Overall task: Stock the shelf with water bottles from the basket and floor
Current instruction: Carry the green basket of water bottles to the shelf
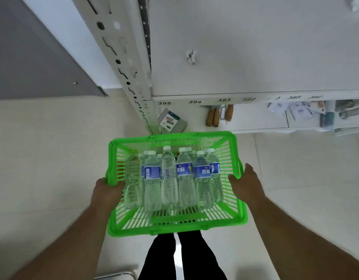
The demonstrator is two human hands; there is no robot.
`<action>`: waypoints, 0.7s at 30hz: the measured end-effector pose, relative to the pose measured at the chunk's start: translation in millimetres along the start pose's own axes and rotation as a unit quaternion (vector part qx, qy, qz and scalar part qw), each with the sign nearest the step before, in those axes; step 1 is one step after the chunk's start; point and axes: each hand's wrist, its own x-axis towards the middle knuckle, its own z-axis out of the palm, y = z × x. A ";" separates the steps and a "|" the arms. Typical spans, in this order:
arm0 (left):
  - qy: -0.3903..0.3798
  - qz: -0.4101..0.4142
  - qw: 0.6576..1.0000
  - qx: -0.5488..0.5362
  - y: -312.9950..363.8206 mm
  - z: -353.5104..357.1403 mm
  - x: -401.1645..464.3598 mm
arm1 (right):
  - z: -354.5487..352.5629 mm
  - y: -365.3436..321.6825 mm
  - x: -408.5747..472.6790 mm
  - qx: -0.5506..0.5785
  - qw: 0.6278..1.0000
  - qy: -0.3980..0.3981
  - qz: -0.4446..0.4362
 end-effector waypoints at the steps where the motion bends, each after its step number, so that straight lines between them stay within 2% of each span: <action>1: 0.002 -0.002 1.000 -0.004 -0.7 1.0 3.8 | 3.9 2.2 6.9 0.023 1.000 0.002 0.013; 10: 0.036 -0.032 0.999 -0.008 -18.4 16.3 37.1 | 19.1 18.7 45.5 0.110 0.990 -0.015 0.083; 16: 0.021 -0.015 0.999 -0.022 -20.4 13.0 33.1 | 10.2 21.7 48.0 0.148 0.985 -0.030 0.089; 21: 0.024 0.024 0.999 0.001 -10.7 -6.9 -3.6 | -25.3 33.3 17.0 0.168 0.983 -0.025 0.072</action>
